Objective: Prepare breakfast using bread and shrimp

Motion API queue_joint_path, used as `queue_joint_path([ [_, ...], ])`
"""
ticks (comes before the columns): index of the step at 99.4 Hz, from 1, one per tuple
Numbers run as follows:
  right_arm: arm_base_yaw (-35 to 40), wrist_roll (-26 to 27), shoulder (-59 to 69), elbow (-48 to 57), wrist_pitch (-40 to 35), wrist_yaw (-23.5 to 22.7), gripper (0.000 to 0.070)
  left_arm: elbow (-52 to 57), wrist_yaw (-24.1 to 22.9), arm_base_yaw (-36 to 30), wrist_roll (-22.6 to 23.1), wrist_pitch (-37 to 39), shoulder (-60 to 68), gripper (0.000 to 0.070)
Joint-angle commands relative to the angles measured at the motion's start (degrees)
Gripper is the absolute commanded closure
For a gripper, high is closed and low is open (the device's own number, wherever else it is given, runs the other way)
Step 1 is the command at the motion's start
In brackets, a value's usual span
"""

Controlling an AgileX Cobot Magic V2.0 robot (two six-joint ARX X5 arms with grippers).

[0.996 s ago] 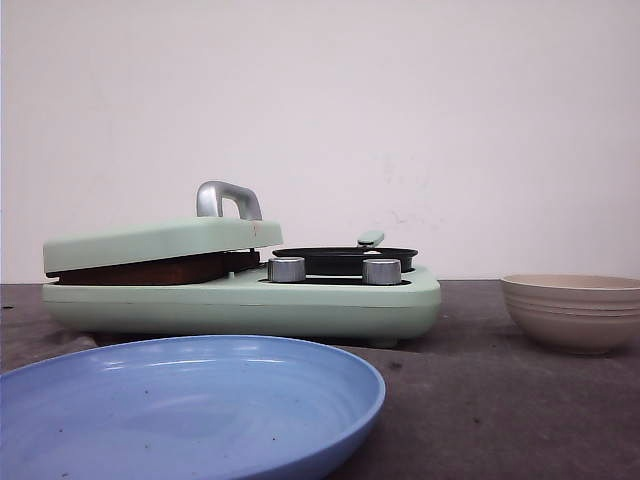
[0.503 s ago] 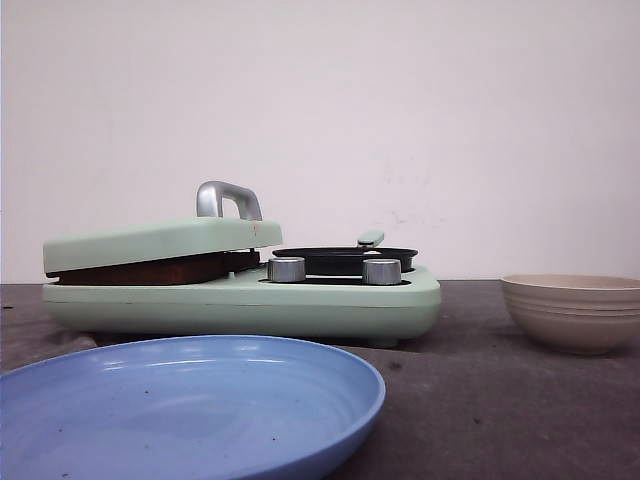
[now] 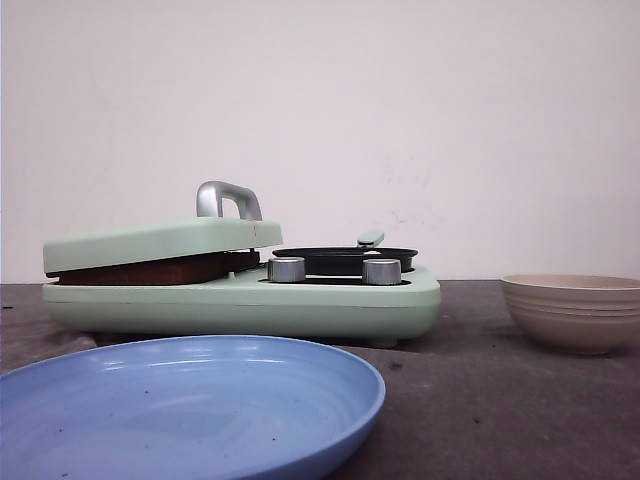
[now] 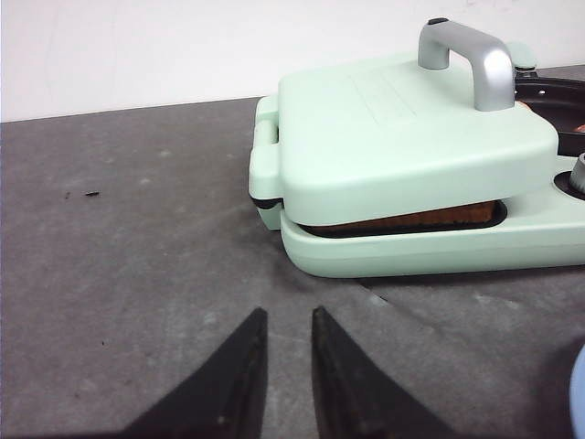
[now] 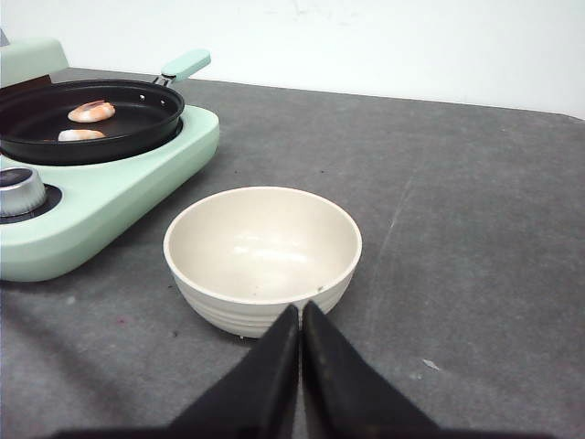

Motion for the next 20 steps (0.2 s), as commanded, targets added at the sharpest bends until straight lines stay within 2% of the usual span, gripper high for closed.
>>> queue_joint_path([
  [1, 0.11, 0.63, 0.0, -0.24, 0.57, -0.13, 0.07, -1.01, -0.13, 0.0, 0.48, -0.26, -0.09, 0.0682],
  [20, 0.11, 0.63, 0.0, -0.24, 0.57, -0.13, 0.07, -1.01, -0.13, 0.0, 0.48, -0.26, -0.09, 0.0682],
])
